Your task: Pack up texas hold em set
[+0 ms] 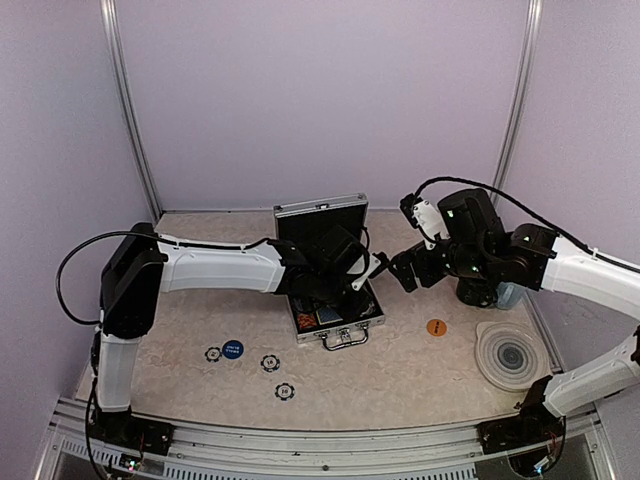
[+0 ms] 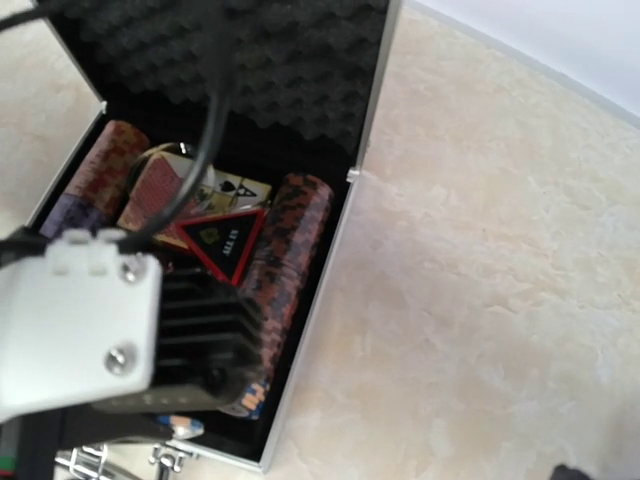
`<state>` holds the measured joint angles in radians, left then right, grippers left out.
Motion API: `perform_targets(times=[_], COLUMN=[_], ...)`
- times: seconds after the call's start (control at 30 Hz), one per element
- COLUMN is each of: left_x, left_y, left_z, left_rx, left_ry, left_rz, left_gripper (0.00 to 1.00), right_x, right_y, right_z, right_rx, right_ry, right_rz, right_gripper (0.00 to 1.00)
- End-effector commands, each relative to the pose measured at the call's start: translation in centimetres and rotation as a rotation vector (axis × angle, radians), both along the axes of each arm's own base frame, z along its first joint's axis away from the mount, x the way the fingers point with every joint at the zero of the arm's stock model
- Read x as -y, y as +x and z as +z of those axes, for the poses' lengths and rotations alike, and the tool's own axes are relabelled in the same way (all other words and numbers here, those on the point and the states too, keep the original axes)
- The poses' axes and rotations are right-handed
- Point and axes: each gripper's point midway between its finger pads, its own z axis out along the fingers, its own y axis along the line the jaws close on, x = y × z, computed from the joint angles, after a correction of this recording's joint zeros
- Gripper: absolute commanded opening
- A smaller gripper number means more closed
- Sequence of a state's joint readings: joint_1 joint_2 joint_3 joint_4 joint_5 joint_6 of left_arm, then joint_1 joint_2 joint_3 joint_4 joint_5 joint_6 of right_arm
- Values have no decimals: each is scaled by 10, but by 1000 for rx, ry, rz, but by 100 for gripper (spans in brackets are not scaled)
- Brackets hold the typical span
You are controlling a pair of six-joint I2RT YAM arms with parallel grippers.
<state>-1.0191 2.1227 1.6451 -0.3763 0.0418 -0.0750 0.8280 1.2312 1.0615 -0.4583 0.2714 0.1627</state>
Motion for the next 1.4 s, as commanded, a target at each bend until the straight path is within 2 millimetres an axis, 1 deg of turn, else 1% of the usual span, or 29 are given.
perform_targets(times=[0.0, 0.2, 0.43, 0.7, 0.83, 0.87, 0.97, 1.03, 1.1, 1.13, 1.17, 1.2, 1.23, 1.27, 1.3, 1.33, 1.37], left_x=[6, 5, 9, 10, 11, 11, 9, 7, 3, 0, -6, -12, -23, -33, -42, -53, -66], left_y=[11, 19, 22, 23, 26, 27, 31, 33, 36, 37, 38, 38, 36, 34, 30, 27, 23], left_z=[0, -7, -9, -23, -25, -24, -14, -1, 11, 21, 26, 35, 45, 46, 55, 56, 67], left_rx=[53, 75, 88, 75, 78, 79, 91, 106, 118, 126, 131, 138, 144, 147, 149, 142, 142], left_ry=[10, 24, 23, 48, 49, 49, 32, 16, 6, -1, 2, -3, -9, -1, -10, -2, -12], left_rz=[1, 28, 29, 29, 45, 54, 84, 108, 141, 162, 184, 212, 240, 261, 279, 299, 326], left_gripper=[0, 0, 0, 1, 10, 15, 42, 52, 58, 60, 63, 67, 70, 73, 77, 80, 82], right_x=[7, 5, 5, 4, 3, 2, 0, -1, -5, -7, -8, -8, -9, -10, -13, -16, -21], right_y=[1, 1, 2, 2, 3, 3, 3, 3, 2, 1, 1, 1, 1, 0, -1, -4, -6], right_z=[0, -2, -5, -7, -8, -9, -11, -12, -16, -18, -19, -20, -21, -23, -23, -25, -27], right_rx=[4, -1, -7, -6, -12, -13, -19, -25, -40, -46, -52, -55, -57, -59, -63, -68, -75], right_ry=[11, 9, 2, -8, -13, -14, -18, -22, -25, -29, -32, -33, -34, -35, -31, -31, -27], right_rz=[-33, -27, -26, -23, -16, -14, -6, 2, 23, 31, 34, 38, 43, 51, 69, 93, 122], right_gripper=[99, 99, 99, 99, 99, 99, 99, 99, 99, 99, 99, 99, 99, 99, 99, 99, 99])
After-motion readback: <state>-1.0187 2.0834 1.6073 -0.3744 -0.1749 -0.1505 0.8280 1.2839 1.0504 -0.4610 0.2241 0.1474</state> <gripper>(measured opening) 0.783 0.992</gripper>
